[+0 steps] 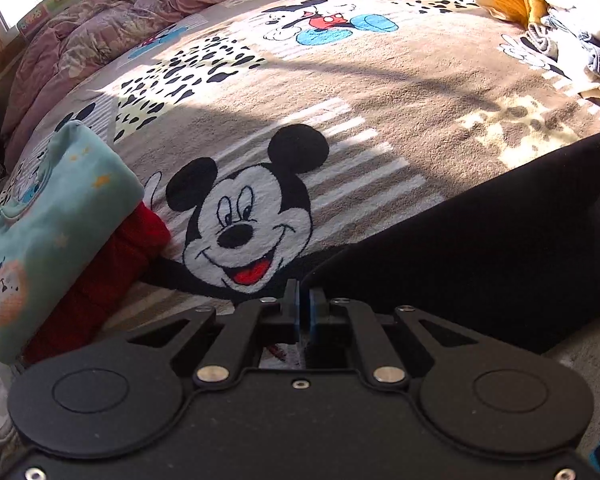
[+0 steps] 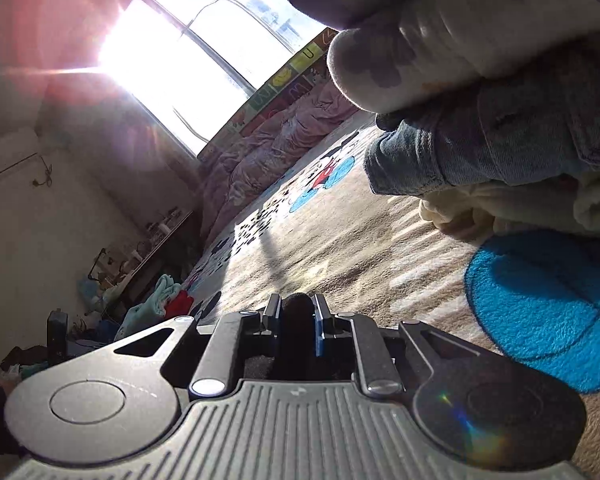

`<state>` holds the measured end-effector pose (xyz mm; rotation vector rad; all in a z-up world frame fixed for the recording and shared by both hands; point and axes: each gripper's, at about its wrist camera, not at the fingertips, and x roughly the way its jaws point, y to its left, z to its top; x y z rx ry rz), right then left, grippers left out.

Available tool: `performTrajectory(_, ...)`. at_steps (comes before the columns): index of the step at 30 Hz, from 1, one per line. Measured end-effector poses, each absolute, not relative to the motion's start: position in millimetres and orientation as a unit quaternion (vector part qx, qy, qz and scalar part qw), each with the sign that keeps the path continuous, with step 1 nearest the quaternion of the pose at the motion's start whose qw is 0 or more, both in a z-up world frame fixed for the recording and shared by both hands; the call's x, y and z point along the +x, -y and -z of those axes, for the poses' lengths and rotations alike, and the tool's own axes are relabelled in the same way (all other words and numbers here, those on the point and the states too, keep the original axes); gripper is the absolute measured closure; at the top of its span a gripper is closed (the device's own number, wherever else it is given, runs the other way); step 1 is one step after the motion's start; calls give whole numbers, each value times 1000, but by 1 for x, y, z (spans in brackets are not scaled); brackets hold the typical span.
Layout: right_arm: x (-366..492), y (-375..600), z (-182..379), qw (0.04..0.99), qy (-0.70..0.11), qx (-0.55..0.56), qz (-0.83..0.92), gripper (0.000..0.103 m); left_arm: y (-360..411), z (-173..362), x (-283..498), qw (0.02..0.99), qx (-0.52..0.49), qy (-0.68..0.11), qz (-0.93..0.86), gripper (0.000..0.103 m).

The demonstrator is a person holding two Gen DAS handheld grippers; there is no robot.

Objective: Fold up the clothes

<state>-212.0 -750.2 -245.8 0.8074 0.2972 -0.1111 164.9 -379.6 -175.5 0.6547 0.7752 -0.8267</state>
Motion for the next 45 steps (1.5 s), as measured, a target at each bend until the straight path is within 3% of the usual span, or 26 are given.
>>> performTrajectory(9, -198, 741, 248, 916, -170, 355, 78, 86, 379, 178, 174, 789, 282, -396, 375, 99)
performTrajectory(12, -191, 733, 247, 922, -189, 325, 93, 84, 380, 181, 176, 798, 270, -402, 359, 94)
performTrajectory(17, -191, 729, 246, 925, -191, 313, 99, 80, 376, 182, 178, 800, 239, -417, 359, 98)
performTrajectory(25, -198, 730, 244, 928, -176, 314, 92, 80, 368, 135, 143, 797, 265, -384, 382, 101)
performTrajectory(31, -202, 727, 238, 932, -162, 308, 102, 79, 354, 100, 133, 789, 208, -423, 393, 101)
performTrajectory(37, -198, 724, 238, 935, -163, 296, 111, 79, 342, 130, 149, 774, 196, -480, 362, 101)
performTrajectory(41, -193, 723, 241, 935, -173, 287, 114, 79, 336, 144, 165, 801, 163, -453, 355, 100)
performTrajectory(43, -190, 723, 243, 934, -179, 285, 115, 79, 337, 149, 171, 826, 159, -424, 335, 85)
performTrajectory(45, -188, 724, 245, 934, -182, 284, 117, 79, 337, 152, 176, 845, 158, -405, 313, 84)
